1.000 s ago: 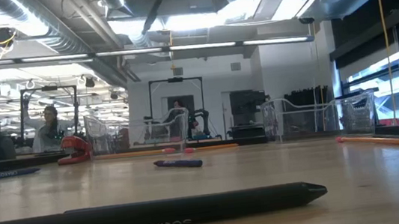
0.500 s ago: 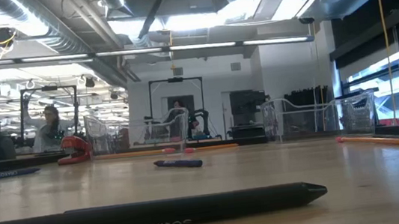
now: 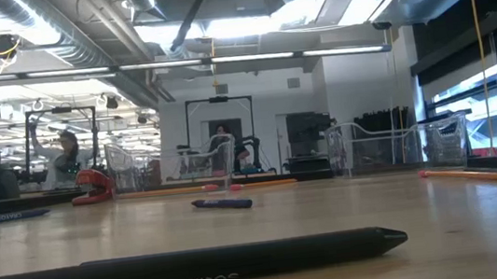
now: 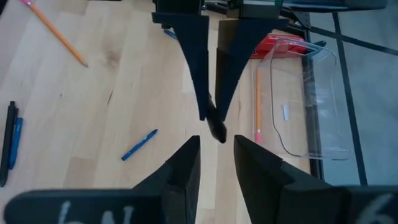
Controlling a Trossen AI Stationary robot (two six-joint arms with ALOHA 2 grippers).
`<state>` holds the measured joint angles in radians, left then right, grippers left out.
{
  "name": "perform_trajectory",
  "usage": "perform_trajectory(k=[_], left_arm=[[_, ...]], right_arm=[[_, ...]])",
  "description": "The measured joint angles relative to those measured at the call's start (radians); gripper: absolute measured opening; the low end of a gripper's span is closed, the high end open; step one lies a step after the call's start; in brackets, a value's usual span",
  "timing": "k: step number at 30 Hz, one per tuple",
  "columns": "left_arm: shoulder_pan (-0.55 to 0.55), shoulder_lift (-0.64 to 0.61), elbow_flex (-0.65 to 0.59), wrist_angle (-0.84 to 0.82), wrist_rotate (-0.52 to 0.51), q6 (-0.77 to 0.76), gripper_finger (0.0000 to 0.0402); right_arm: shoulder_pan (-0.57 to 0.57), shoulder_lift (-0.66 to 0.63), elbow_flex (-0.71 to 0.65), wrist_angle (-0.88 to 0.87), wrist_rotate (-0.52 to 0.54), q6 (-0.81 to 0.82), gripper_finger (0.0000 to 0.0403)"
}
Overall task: Sort crayons/erasers/pens/pencils in bins
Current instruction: Put the black pen into the top right transparent bin
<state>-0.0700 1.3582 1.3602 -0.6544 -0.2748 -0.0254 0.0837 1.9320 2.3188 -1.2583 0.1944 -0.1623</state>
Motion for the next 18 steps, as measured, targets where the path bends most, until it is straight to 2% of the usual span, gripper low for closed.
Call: perform_trajectory(k=[18], left_arm=[[0.000,-0.001,0.000,0.014,0.003,-0.001,0.0006]], right_arm=[[0.000,0.022,-0.001,0.013,0.003,-0.006,0.0100]])
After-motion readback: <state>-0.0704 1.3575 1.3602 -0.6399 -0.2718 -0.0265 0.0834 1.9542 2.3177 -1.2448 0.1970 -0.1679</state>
